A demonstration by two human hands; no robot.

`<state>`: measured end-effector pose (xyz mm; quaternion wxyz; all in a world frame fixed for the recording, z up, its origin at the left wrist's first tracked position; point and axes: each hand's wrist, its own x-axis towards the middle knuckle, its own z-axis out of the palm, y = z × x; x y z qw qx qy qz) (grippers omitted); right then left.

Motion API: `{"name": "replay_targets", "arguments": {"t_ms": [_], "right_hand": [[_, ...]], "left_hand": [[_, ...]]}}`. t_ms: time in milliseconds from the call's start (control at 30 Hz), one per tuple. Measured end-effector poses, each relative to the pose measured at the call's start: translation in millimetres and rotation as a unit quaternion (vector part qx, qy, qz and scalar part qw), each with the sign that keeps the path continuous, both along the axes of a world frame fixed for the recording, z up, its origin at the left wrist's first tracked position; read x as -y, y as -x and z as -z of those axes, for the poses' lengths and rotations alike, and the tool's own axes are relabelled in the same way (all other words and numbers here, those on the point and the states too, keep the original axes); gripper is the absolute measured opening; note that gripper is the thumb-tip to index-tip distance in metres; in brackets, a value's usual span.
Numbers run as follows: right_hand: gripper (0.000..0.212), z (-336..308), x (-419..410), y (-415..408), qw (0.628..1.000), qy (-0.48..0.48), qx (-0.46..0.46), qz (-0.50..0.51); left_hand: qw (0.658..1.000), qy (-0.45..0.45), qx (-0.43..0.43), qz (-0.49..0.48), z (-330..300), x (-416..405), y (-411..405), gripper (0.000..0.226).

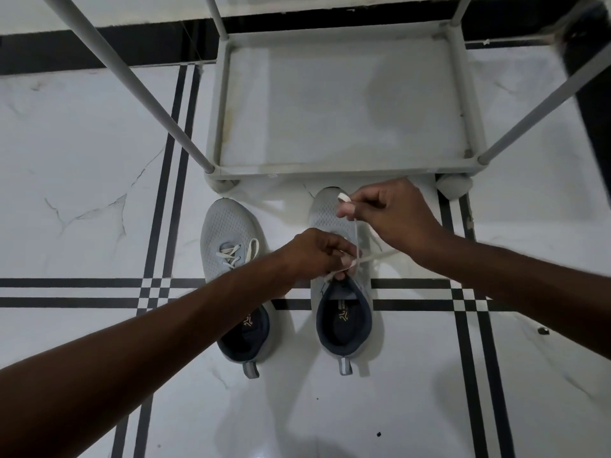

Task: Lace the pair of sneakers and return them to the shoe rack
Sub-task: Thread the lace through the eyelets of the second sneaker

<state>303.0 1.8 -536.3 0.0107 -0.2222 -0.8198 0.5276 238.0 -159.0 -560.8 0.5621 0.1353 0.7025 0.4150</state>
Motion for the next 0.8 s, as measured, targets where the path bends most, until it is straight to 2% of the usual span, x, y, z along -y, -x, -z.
{"name": "replay_targets", "arguments": {"t_ms": [67, 167, 233, 367, 400, 533, 567, 633, 733, 800], "right_hand": [[0.009, -1, 1, 2, 1.0, 0.023, 0.004, -0.021], [0.007, -4, 2, 3, 0.996, 0.075, 0.003, -0.04], [0.008, -5, 1, 4, 0.992, 0.114, 0.004, -0.047], [0.012, 5, -1, 3, 0.989, 0.137, 0.013, -0.044], [0.014, 9, -1, 2, 0.987, 0.152, 0.026, -0.041], [0.024, 24, 1, -5, 0.959, 0.249, 0.127, -0.045], [0.025, 29, 1, -9, 0.954, 0.254, 0.146, -0.059], [0.023, 34, 1, -14, 0.951, 0.241, 0.163, -0.106], [0.02, 35, 5, -16, 0.947, 0.231, 0.169, -0.144], [0.02, 32, 6, -13, 0.942, 0.236, 0.18, -0.154]], "left_hand": [[1.0, 0.018, -0.019, -0.005, -4, -1, 1, 0.022], [0.995, 0.03, -0.058, -0.069, -3, -2, 0, 0.019], [0.995, 0.023, -0.056, -0.082, -2, -1, -1, 0.016], [0.999, 0.001, -0.008, 0.031, -10, -4, -3, 0.013], [0.999, 0.009, -0.008, 0.042, -11, -5, -3, 0.009], [0.999, -0.018, -0.008, 0.032, -14, 0, 3, 0.016], [0.998, -0.027, -0.032, 0.046, -14, 3, 6, 0.016], [0.984, -0.031, -0.147, 0.096, -15, 9, 12, 0.007], [0.919, -0.045, -0.369, 0.131, -13, 14, 12, 0.003], [0.868, -0.062, -0.475, 0.133, -7, 17, 4, 0.006]]}}
